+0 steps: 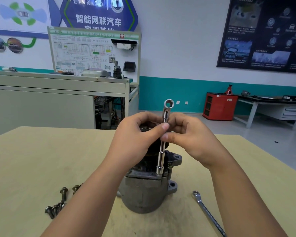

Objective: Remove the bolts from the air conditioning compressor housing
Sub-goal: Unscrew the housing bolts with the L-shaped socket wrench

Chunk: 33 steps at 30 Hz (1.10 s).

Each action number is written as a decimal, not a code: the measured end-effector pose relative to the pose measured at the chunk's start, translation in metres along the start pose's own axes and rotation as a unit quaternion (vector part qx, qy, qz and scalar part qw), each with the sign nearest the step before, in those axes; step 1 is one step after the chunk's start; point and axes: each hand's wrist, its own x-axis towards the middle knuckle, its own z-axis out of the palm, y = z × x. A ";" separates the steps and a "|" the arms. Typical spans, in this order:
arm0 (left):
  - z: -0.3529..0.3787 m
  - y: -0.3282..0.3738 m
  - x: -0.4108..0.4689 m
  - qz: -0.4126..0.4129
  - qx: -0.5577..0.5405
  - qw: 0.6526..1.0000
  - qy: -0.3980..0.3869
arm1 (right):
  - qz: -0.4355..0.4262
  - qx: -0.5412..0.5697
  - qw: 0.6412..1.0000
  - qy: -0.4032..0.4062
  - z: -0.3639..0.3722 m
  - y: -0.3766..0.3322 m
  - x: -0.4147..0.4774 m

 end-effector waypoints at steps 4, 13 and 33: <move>-0.002 0.002 0.000 0.010 0.019 0.999 -0.030 | -0.009 -0.009 1.000 -0.006 -0.001 0.001 0.001; 0.002 0.000 0.001 -0.015 -0.015 1.000 0.008 | -0.027 0.035 0.998 -0.039 -0.001 0.000 -0.001; 0.008 0.005 -0.002 -0.024 -0.012 0.999 0.029 | -0.039 0.052 0.998 -0.011 0.002 0.009 0.003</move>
